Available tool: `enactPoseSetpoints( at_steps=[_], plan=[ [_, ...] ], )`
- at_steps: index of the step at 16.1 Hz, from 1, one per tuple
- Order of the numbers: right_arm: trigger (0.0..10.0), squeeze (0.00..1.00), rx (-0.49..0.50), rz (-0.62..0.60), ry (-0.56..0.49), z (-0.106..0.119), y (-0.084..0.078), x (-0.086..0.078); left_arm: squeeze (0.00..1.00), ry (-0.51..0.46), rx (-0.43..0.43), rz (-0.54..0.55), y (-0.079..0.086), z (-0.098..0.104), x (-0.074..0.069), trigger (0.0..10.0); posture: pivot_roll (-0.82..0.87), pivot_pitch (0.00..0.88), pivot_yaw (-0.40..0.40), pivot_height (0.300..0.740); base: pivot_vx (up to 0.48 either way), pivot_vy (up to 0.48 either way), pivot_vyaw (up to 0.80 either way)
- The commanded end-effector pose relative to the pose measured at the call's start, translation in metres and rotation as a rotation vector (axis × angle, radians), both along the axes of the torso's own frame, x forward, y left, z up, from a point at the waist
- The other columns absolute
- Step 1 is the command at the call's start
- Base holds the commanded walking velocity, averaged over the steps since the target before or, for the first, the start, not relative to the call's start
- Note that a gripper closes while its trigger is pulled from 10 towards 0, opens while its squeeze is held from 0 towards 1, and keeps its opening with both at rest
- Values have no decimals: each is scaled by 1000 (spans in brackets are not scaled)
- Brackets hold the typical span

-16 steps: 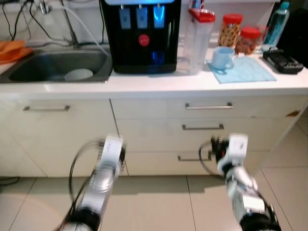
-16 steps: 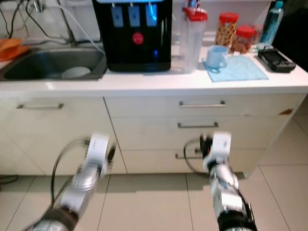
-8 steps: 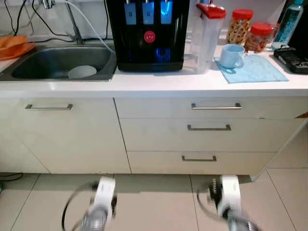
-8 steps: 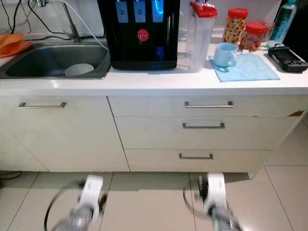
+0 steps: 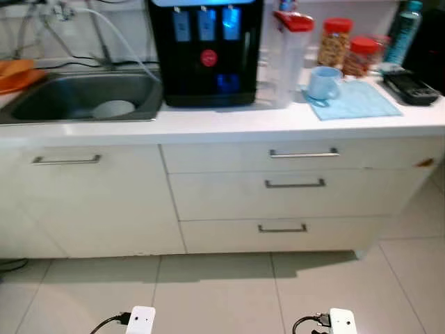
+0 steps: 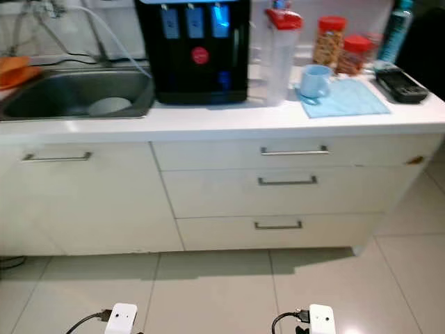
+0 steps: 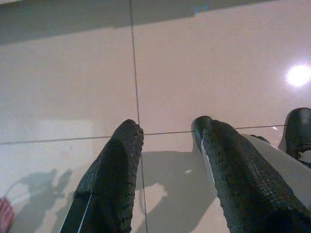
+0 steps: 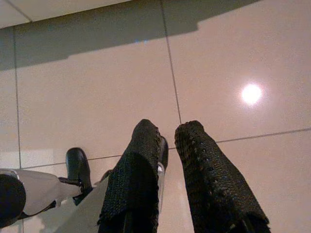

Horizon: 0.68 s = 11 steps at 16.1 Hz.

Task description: Kitchen organization

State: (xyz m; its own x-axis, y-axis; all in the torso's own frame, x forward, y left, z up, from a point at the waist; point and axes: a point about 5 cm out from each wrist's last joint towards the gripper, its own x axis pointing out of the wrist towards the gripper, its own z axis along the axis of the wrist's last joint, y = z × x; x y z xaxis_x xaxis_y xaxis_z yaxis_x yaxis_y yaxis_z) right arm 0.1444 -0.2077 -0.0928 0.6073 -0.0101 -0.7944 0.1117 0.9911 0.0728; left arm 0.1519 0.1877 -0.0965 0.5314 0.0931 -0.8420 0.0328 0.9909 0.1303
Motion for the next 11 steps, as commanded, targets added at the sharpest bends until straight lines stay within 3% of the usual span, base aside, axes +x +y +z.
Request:
enactPoseSetpoints(
  at_steps=[1, 6, 11],
  plan=[
    [10000, 0, 5, -14, -7, 1, -2, 1, 0, -11, -7, 16, 3, 1, 1, 10000, -4, 5, 62, 740, 0, 0, 0],
    [10000, 0, 18, 2, -35, 5, 2, 12, 0, -28, -20, 17, 1, 3, 7, 10000, 2, 0, 61, 740, 0, 0, 0],
    [10000, 0, 20, 16, -33, 4, 5, 13, 0, -41, -35, 37, 1, 4, 8, 10000, 7, 0, 64, 740, 0, 0, 0]
  ],
)
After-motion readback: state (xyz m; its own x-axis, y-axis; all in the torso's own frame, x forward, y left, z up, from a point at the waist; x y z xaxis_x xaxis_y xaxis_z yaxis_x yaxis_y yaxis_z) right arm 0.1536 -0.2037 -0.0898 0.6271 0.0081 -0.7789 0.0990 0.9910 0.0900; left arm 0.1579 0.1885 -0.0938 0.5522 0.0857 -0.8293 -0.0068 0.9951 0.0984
